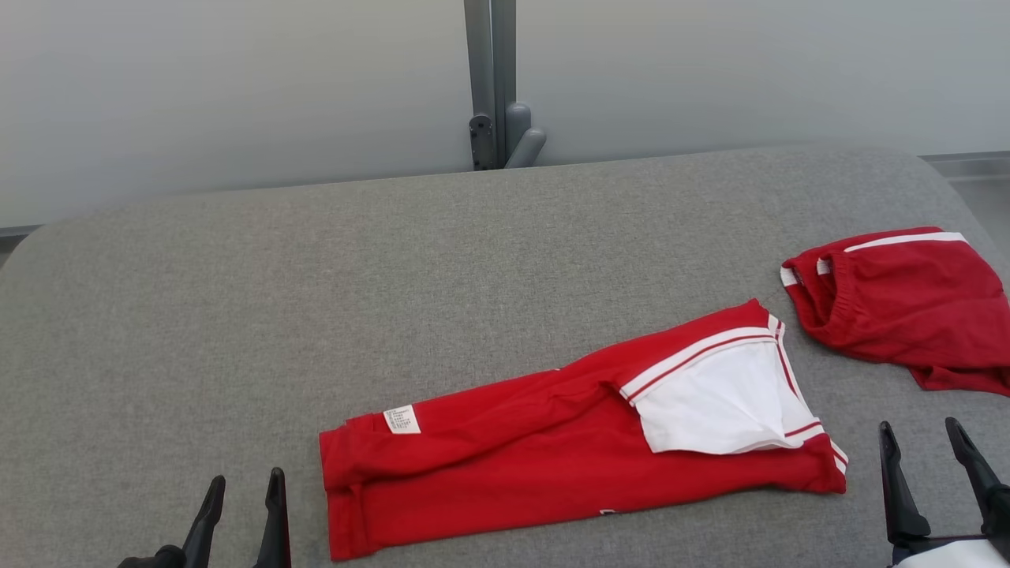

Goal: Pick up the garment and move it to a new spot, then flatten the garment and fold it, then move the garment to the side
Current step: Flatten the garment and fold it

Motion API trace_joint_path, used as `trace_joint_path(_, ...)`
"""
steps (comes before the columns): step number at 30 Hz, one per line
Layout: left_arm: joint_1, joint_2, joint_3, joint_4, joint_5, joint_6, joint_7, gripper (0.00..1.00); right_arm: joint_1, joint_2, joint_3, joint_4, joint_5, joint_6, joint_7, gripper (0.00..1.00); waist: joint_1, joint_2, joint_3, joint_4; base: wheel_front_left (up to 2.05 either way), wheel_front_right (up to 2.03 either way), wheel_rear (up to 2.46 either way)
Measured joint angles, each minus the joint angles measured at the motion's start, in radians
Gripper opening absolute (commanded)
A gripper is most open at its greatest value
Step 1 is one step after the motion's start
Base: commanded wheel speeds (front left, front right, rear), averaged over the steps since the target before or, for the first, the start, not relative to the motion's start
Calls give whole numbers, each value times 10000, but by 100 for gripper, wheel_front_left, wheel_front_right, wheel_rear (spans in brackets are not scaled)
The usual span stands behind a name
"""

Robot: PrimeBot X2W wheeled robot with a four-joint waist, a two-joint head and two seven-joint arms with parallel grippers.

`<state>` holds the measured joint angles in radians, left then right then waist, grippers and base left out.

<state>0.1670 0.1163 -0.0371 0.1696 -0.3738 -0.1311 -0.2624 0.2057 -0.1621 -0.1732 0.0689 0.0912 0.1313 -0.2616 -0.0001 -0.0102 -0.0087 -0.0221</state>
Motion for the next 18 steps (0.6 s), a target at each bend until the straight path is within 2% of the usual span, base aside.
trace_joint_path(18,46,161,-408,136,-293,0,0,100,-265,-127,364,33,17,0,0,100,0,0,21,102,0,0,0)
